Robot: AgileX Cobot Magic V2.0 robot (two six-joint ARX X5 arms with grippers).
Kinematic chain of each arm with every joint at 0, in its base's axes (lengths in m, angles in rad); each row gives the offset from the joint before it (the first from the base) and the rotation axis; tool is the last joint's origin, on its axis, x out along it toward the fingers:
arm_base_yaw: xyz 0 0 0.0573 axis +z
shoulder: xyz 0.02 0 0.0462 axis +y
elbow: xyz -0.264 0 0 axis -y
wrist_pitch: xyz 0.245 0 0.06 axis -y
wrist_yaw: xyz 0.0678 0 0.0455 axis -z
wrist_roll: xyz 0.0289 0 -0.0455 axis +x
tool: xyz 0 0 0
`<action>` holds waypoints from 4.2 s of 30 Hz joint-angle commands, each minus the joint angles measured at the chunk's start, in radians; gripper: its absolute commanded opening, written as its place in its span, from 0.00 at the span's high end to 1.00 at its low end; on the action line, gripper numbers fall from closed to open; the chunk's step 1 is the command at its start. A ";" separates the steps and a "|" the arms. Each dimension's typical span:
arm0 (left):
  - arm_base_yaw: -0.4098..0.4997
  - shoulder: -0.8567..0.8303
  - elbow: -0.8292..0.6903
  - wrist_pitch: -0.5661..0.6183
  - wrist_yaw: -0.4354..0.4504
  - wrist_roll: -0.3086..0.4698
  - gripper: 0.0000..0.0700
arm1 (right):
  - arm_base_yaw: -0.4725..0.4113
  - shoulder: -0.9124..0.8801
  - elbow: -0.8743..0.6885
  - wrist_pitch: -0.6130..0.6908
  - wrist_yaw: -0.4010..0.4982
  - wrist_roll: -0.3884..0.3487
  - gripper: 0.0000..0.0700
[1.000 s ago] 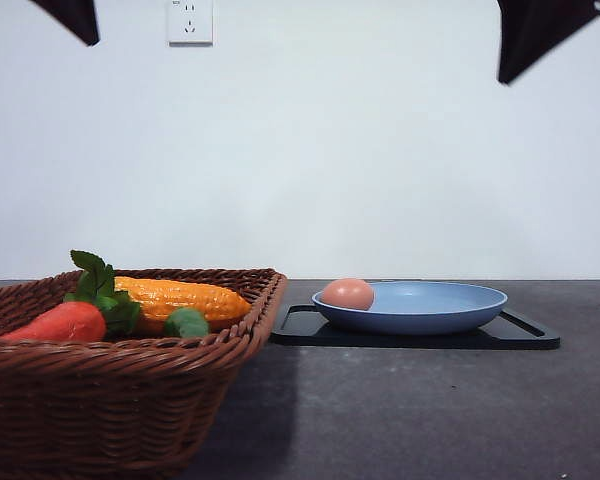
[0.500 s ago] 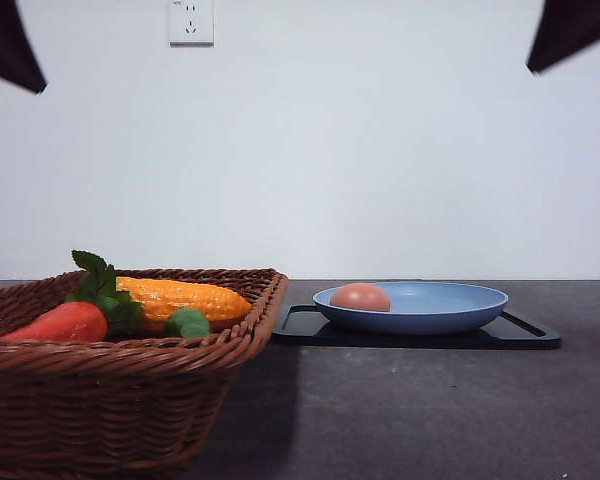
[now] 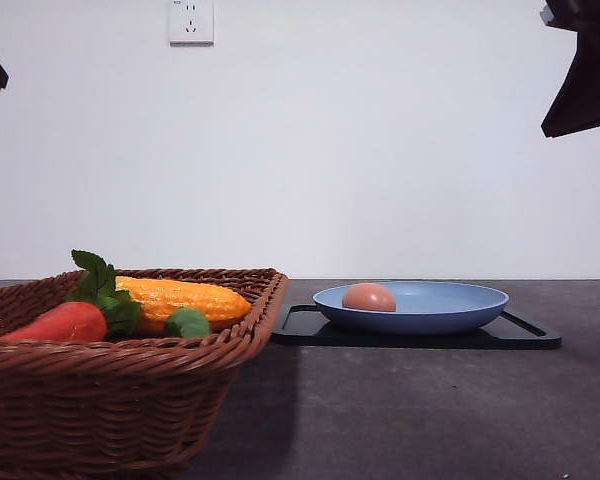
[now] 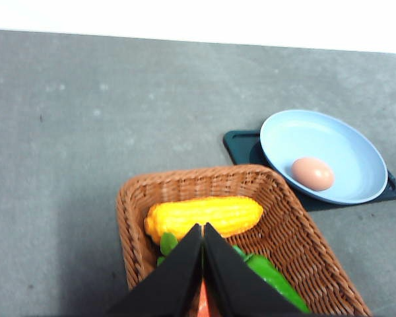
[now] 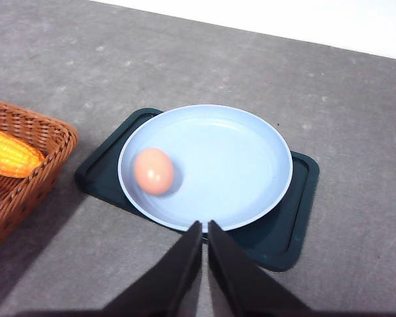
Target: Transfer egg from basket to plate and serve
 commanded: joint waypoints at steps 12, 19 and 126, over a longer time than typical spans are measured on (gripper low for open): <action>-0.009 0.002 0.010 0.000 0.001 -0.007 1.00 | 0.006 0.004 0.010 0.039 0.002 0.013 1.00; 0.084 -0.224 0.008 -0.056 -0.019 0.136 1.00 | 0.005 0.004 0.010 0.039 0.005 0.013 1.00; 0.443 -0.583 -0.563 0.137 -0.015 0.108 1.00 | -0.478 -0.716 -0.486 -0.014 -0.337 -0.085 1.00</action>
